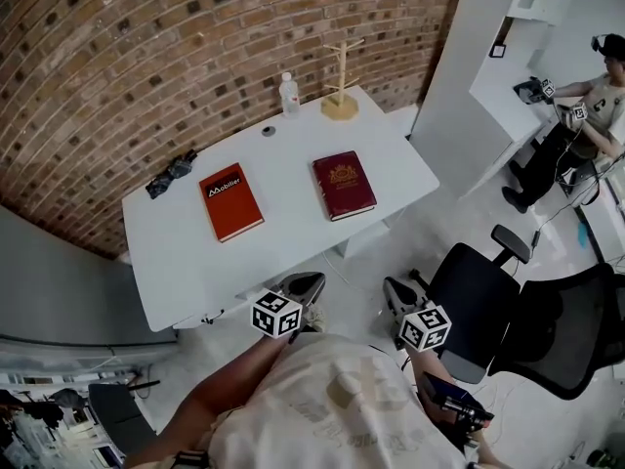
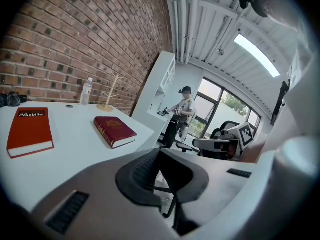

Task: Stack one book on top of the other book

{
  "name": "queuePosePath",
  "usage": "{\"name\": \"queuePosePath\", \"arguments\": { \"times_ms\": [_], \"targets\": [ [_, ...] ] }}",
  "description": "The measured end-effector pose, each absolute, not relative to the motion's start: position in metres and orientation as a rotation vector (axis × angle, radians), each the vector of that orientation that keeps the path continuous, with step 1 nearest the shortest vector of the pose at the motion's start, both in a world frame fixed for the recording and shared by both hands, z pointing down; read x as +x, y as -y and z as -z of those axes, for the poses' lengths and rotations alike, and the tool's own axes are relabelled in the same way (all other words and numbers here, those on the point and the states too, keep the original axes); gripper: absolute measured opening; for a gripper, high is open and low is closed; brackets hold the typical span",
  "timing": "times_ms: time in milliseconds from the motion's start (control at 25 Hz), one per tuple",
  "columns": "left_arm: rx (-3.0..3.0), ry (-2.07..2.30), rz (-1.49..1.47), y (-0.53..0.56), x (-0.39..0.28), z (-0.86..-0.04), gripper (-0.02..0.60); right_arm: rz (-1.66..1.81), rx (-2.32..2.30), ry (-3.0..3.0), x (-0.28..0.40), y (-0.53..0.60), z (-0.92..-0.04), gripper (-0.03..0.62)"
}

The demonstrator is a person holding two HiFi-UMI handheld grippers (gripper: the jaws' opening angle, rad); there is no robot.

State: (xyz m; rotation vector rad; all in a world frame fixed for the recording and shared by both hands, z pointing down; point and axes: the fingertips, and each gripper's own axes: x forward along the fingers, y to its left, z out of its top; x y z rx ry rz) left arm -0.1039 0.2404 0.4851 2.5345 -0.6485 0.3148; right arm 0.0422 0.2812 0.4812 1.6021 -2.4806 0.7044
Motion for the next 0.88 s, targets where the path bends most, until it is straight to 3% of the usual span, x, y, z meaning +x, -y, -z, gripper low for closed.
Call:
{"name": "queuePosePath", "arguments": {
  "times_ms": [880],
  "targets": [
    [2.538, 0.554, -0.304, -0.118, -0.114, -0.492, 0.02, -0.716, 1.666, 2.377, 0.029, -0.171, -0.488, 0.021]
  ]
}}
